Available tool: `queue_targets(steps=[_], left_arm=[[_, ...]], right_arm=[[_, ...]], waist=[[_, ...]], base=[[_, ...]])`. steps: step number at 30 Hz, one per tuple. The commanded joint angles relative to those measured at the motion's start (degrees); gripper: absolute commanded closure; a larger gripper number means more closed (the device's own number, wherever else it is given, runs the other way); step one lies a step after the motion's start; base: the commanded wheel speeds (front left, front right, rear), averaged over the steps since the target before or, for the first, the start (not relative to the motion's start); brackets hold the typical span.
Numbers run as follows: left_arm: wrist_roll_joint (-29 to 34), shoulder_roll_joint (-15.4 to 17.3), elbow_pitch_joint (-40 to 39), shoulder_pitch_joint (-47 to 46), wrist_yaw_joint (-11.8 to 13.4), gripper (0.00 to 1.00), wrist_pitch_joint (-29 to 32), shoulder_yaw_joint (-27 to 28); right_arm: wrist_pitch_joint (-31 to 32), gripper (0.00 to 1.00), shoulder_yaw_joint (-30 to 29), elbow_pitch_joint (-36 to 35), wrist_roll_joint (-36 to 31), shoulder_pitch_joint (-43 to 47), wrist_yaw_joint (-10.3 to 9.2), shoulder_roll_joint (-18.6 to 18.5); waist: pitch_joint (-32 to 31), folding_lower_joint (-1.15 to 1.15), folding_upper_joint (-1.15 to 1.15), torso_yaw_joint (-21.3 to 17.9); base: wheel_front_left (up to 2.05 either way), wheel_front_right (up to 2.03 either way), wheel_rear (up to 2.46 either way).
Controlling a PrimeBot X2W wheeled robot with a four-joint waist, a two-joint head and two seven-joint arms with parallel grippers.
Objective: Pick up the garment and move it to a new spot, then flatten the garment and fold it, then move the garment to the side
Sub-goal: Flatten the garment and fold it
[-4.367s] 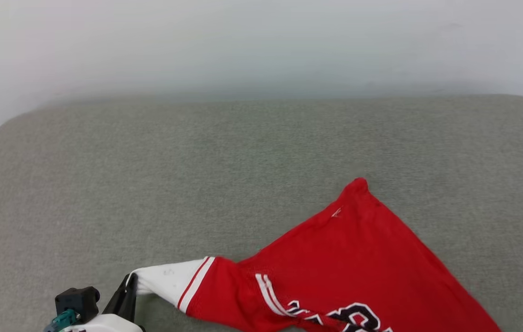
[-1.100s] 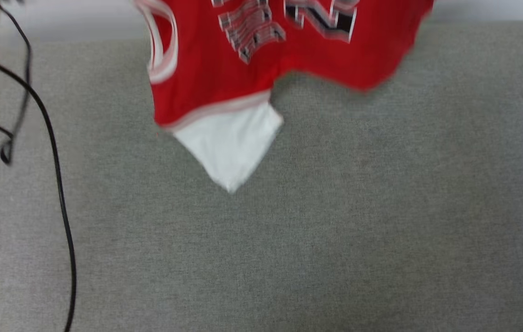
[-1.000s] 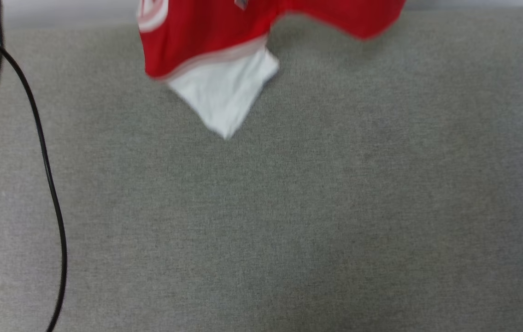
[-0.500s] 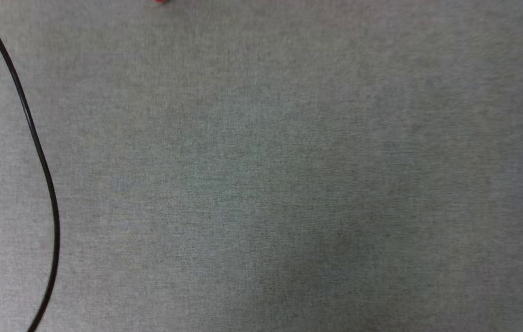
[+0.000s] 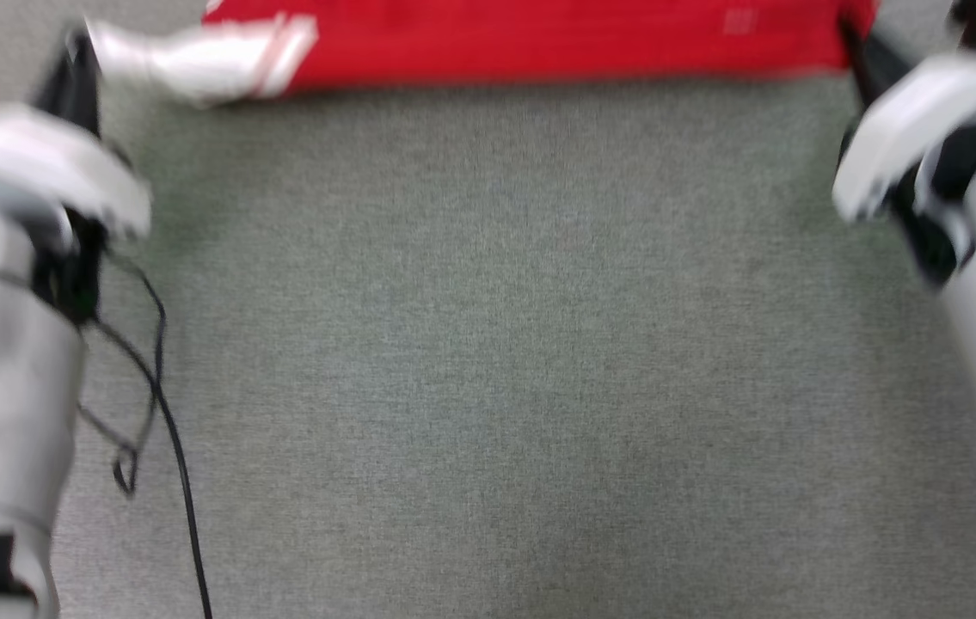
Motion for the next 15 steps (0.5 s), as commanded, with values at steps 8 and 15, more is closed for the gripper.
queue_targets(steps=[8, 15], left_arm=[[-2.3, 0.9, -9.2, 21.0, 1.0, 1.00, -0.5, 5.0], [-3.0, 0.3, -17.6, 38.0, 3.5, 1.00, -0.4, 6.6]], right_arm=[[-2.8, 1.00, 2.2, -4.5, 6.9, 18.4, -0.47, -4.8], [-3.9, 1.00, -0.3, -9.3, 9.3, 32.9, -0.52, -6.7]], waist=[[-9.7, 0.00, 0.00, 0.7], [-16.9, 0.00, 0.00, 1.6]], base=[[0.00, 0.00, 0.00], [0.00, 0.00, 0.00]])
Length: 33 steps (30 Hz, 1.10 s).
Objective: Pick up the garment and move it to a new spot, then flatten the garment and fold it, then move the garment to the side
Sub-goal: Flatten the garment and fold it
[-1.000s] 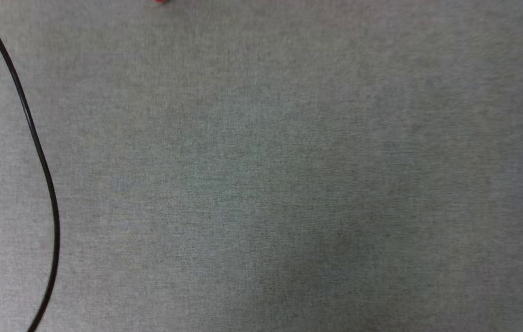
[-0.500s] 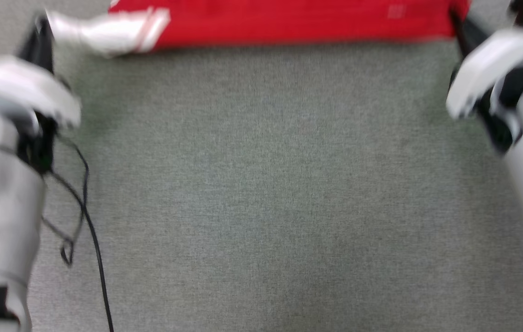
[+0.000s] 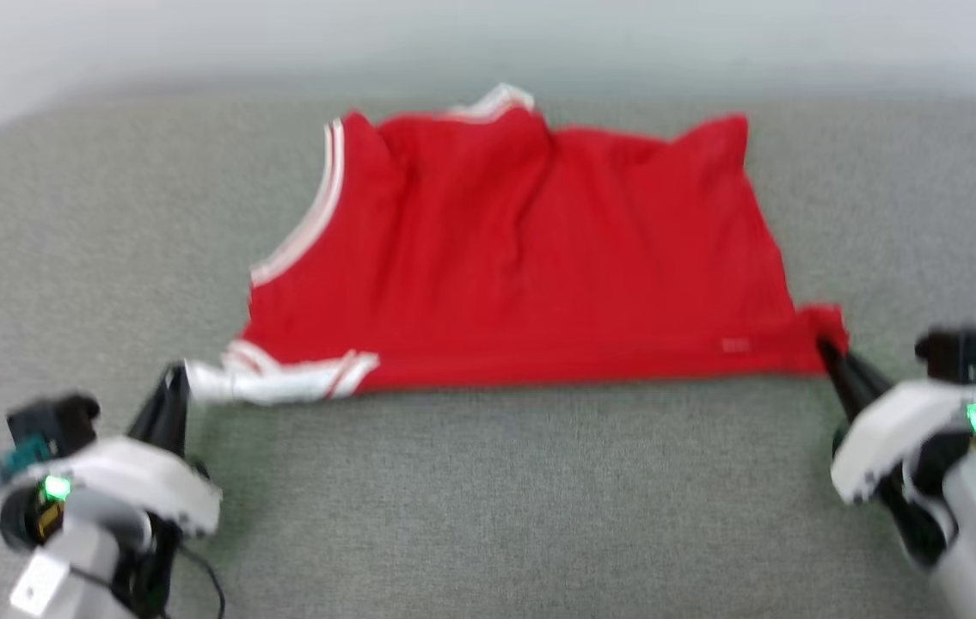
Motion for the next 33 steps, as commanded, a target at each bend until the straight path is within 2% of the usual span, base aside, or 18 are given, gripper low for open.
queue_targets(steps=[1, 4, 10, 17, 21, 24, 27, 33], left_arm=[[-0.8, 2.1, -1.0, 3.4, 1.9, 1.00, 0.0, 1.4], [-1.6, 2.8, -5.3, 9.7, 4.0, 1.00, 1.3, 2.2], [-2.8, 4.3, -16.1, 21.9, 8.8, 1.00, 4.9, 3.7], [-4.2, 5.5, -29.2, 33.8, 14.5, 1.00, 9.6, 5.2], [-4.5, 6.1, -35.3, 37.9, 16.8, 1.00, 11.9, 5.6], [-4.0, 6.2, -38.3, 37.5, 17.2, 1.00, 13.1, 4.6], [-3.4, 6.1, -39.3, 33.9, 16.5, 1.00, 14.0, 3.1], [-1.7, 4.5, -35.5, 25.0, 14.0, 1.00, 14.4, -0.5]], right_arm=[[-0.3, 1.00, -2.1, -0.4, 0.6, 3.4, -0.84, -2.6], [0.2, 1.00, -4.5, -3.0, -0.4, 9.5, -0.88, -3.1], [3.6, 1.00, -10.9, -11.1, -4.1, 22.9, -0.94, -1.6], [11.8, 1.00, -21.0, -27.0, -10.4, 38.7, -0.95, 4.1], [17.6, 1.00, -25.6, -36.8, -13.9, 45.5, -0.95, 8.1], [21.6, 1.00, -27.1, -42.8, -15.7, 47.7, -0.92, 10.2], [24.9, 1.00, -27.5, -46.7, -17.3, 46.8, -0.84, 11.1], [28.4, 1.00, -25.5, -47.6, -19.2, 40.7, -0.53, 10.2]], waist=[[-3.7, 0.02, 0.00, 0.7], [-6.4, 0.02, 0.00, 0.8], [-10.7, 0.02, 0.00, 1.2], [-13.2, 0.02, 0.00, 1.6], [-13.2, 0.02, 0.00, 1.9], [-12.5, 0.02, 0.00, 2.1], [-10.9, 0.02, 0.00, 2.1], [-7.5, 0.02, 0.00, 1.2]], base=[[0.00, 0.00, 0.00], [0.00, 0.00, 0.00], [0.00, 0.00, 0.00], [0.00, 0.00, 0.00], [0.00, 0.00, 0.00], [0.00, 0.00, 0.00], [0.00, 0.00, 0.00], [0.00, 0.00, 0.00]])
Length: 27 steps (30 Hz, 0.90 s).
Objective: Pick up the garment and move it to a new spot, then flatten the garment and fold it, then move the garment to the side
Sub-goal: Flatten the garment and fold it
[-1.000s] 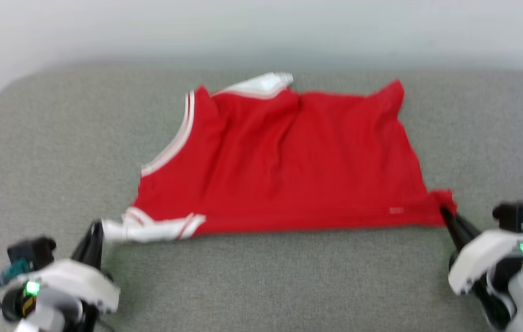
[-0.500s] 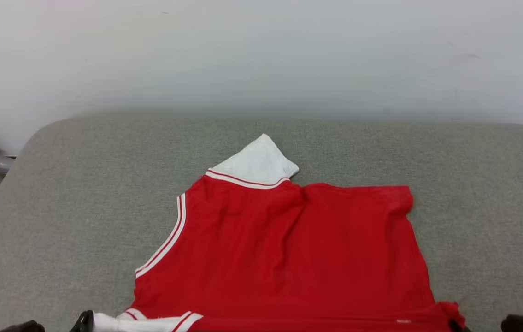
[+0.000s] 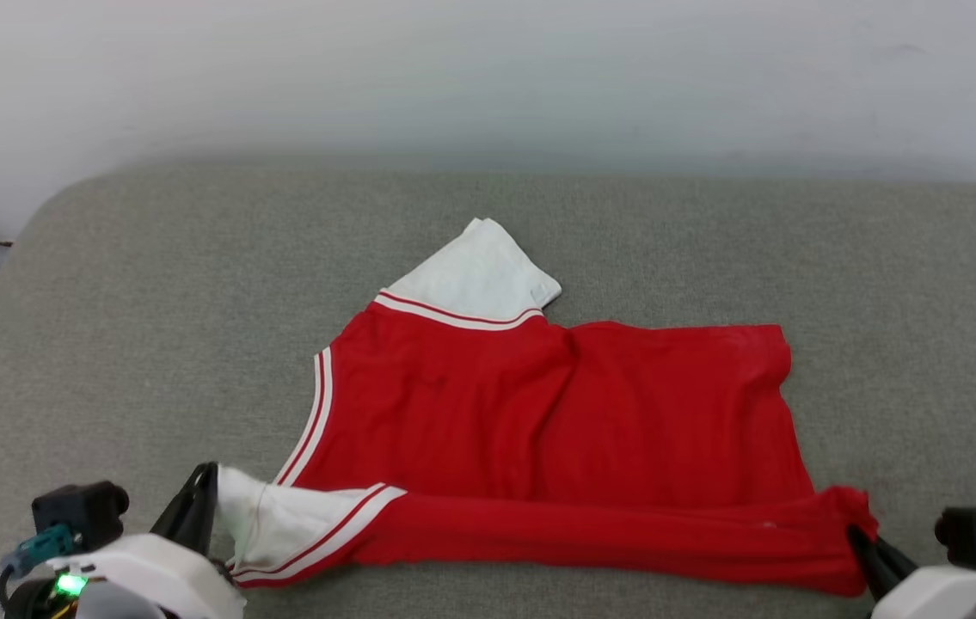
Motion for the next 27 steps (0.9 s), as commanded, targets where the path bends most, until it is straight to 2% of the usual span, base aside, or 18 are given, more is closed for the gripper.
queue_targets(steps=[1, 10, 19, 20, 22, 23, 24, 25, 26, 27], left_arm=[[0.5, -0.4, 1.6, -2.5, -0.6, 1.00, -0.2, -0.3], [1.4, -2.7, 11.6, -12.1, -4.9, 1.00, -2.4, -3.3], [0.8, -4.9, 21.8, -17.2, -9.0, 1.00, -2.7, -5.9], [0.8, -5.2, 22.6, -17.7, -9.3, 1.00, -2.6, -6.2], [0.8, -5.7, 24.2, -18.1, -10.1, 1.00, -2.7, -6.8], [0.6, -6.1, 25.0, -18.1, -10.3, 0.98, -2.5, -7.1], [0.4, -6.3, 25.7, -18.2, -10.5, 0.72, -2.4, -7.2], [0.3, -6.3, 26.3, -18.4, -10.5, 0.49, -2.7, -7.1], [0.0, -6.4, 26.9, -18.4, -10.4, 0.00, -2.8, -6.8], [-0.2, -6.5, 27.3, -18.4, -10.4, 0.00, -2.9, -6.7]], right_arm=[[0.8, 1.00, 0.8, 0.9, -0.8, -2.1, -0.16, -1.1], [-2.4, 1.00, 5.5, 9.4, 0.8, -10.9, -0.15, -2.5], [-6.8, 1.00, 9.6, 20.6, 2.8, -15.1, -0.15, -3.5], [-7.3, 0.93, 10.0, 21.6, 3.0, -15.4, -0.15, -3.4], [-8.0, 0.58, 10.4, 23.3, 3.7, -15.8, -0.15, -3.4], [-8.8, 0.21, 10.6, 23.8, 4.2, -15.7, -0.15, -3.3], [-9.9, 0.00, 10.7, 24.0, 4.4, -15.8, -0.15, -3.3], [-11.2, 0.00, 10.5, 24.0, 4.8, -15.8, -0.15, -3.2], [-13.1, 0.00, 10.3, 23.7, 4.8, -15.9, -0.15, -3.2], [-14.9, 0.00, 9.9, 23.3, 4.8, -15.8, -0.15, -3.2]], waist=[[1.9, -0.01, 0.00, -0.7], [6.4, -0.01, 0.00, -1.3], [8.4, -0.01, 0.00, -1.1], [8.3, -0.01, 0.00, -1.0], [8.0, -0.01, 0.00, -0.8], [7.6, -0.01, 0.00, -0.8], [7.2, -0.01, 0.00, -0.7], [6.6, -0.01, 0.00, -0.6], [6.1, -0.01, 0.00, -0.6], [5.5, -0.01, 0.00, -0.5]], base=[[0.00, 0.00, 0.00], [0.00, 0.00, 0.00], [0.00, 0.00, 0.00], [0.00, 0.00, 0.00], [0.00, 0.00, 0.00], [0.00, 0.00, 0.00], [0.00, 0.00, 0.00], [0.00, 0.00, 0.00], [0.00, 0.00, 0.00], [0.00, 0.00, 0.00]])
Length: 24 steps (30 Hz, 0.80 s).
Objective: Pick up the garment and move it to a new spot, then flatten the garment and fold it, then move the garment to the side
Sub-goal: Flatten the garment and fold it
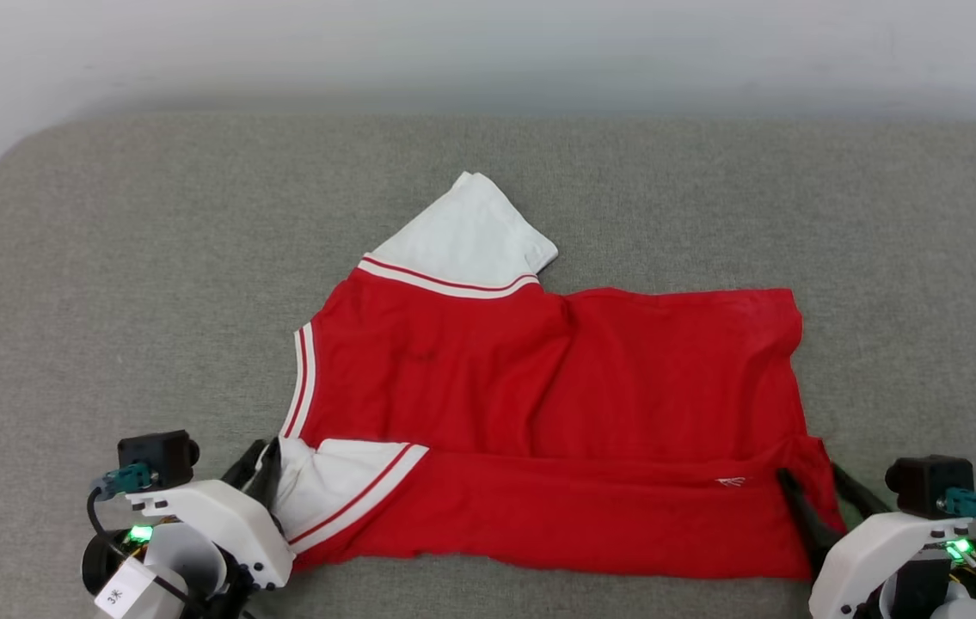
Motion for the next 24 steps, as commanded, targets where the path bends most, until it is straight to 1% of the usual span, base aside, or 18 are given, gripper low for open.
queue_targets(steps=[1, 2, 5, 9, 13, 14, 18, 22, 24], left_arm=[[-0.1, 0.4, 0.9, -0.5, 0.2, 0.00, -0.5, 0.4], [-0.1, 0.4, 0.9, -0.5, 0.2, 0.00, -0.5, 0.4], [-0.1, 0.9, 1.7, -0.3, 1.1, 0.00, -1.3, 1.1], [0.3, 2.5, 1.6, 0.3, 2.3, 0.00, -1.6, 2.0], [-0.3, 4.9, -0.1, 0.9, 3.4, 0.00, 0.5, 2.8], [-1.4, 7.5, -2.8, 1.7, 3.1, 0.00, 5.5, 2.8], [-4.2, 11.3, -8.0, 2.8, 1.7, 0.00, 15.1, 2.3], [-8.0, 14.2, -14.1, 4.2, 2.3, 0.00, 25.3, 2.2], [-9.8, 15.2, -16.7, 4.8, 3.3, 0.00, 29.7, 2.2]], right_arm=[[-3.0, 0.00, -0.5, -0.1, 0.0, 0.4, -0.11, 0.3], [-3.0, 0.00, -0.5, -0.1, 0.0, 0.4, -0.11, 0.3], [-7.7, 0.00, -1.2, -1.3, -0.8, 1.6, -0.10, 1.0], [-12.3, 0.00, -3.2, -3.9, -3.4, 3.3, -0.10, 2.0], [-13.3, 0.00, -5.0, -7.4, -5.6, 5.4, -0.10, 3.8], [-12.6, 0.00, -6.1, -10.1, -6.4, 7.3, -0.10, 5.0], [-11.1, 0.00, -7.1, -13.6, -7.4, 9.3, -0.10, 6.4], [-9.8, 0.00, -7.7, -16.3, -7.7, 10.3, -0.10, 7.3], [-9.3, 0.00, -7.8, -17.3, -7.9, 10.4, -0.10, 7.7]], waist=[[-1.8, 0.00, 0.00, 0.2], [-1.8, 0.00, 0.00, 0.2], [-3.9, 0.00, 0.00, 0.3], [-6.4, 0.00, 0.00, 0.1], [-8.2, 0.00, 0.00, -0.4], [-9.0, 0.00, 0.00, -0.6], [-9.3, 0.00, 0.00, -0.9], [-8.6, 0.00, 0.00, -1.2], [-7.9, 0.00, 0.00, -1.4]], base=[[0.00, 0.00, 0.00], [0.00, 0.00, 0.00], [0.00, 0.00, 0.00], [0.00, 0.00, 0.00], [0.00, 0.00, 0.00], [0.00, 0.00, 0.00], [0.00, 0.00, 0.00], [0.00, 0.00, 0.00], [0.00, 0.00, 0.00]])
